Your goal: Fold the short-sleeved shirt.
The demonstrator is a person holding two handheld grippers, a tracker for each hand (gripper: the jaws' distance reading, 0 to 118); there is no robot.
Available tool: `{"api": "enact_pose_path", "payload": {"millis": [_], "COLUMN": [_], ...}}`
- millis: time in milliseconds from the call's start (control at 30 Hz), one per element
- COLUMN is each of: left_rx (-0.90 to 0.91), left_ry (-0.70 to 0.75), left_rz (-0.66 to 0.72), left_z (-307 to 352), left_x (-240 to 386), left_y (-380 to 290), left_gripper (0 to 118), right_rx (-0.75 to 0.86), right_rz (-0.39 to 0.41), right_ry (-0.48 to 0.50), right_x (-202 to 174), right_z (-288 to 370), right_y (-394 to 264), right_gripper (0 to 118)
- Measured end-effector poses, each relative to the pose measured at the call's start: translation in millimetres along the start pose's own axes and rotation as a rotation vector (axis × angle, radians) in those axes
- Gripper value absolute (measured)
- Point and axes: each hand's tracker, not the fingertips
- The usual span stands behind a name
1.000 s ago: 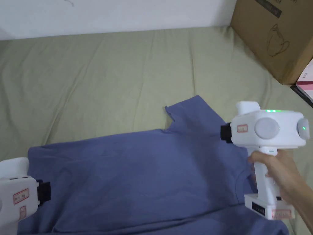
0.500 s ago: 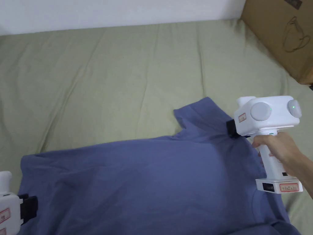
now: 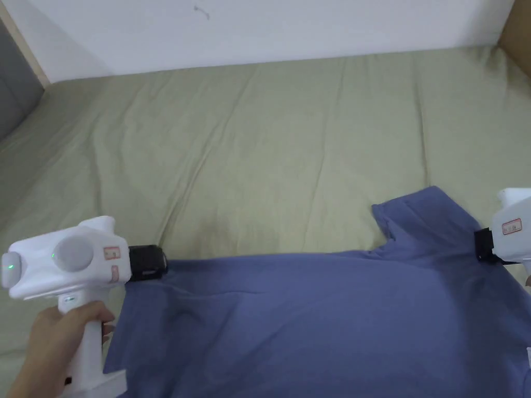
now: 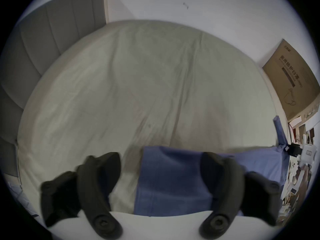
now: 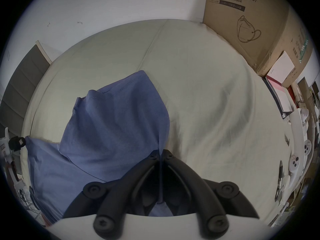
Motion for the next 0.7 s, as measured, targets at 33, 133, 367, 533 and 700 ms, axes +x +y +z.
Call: {"api": "enact_pose_path", "payload": {"millis": [33, 133, 367, 533, 700], "left_rx": [-0.029, -0.040, -0.037, 0.060, 0.110], "left_ry": [0.004, 0.082, -0.007, -0.036, -0.052], "left_rz": [-0.006, -0.064, 0.001, -0.052, -0.091], "left_z": [-14, -18, 26, 101, 175], "left_x": [1, 12, 12, 4, -17], "left_y": [1, -8, -13, -37, -97], "left_gripper": [74, 34, 2, 2, 2], "right_rx": [-0.001, -0.002, 0.061, 0.130, 0.149], "right_rz": [-0.007, -0.008, -0.019, 0.035, 0.042], "right_ry": [0.001, 0.006, 0.051, 0.057, 0.080], "right_x": [-1, -4, 1, 8, 19], "right_z": [0, 5, 60, 130, 193], "right_y": [0, -2, -10, -44, -115], "right_gripper": [2, 2, 2, 2, 2]}}
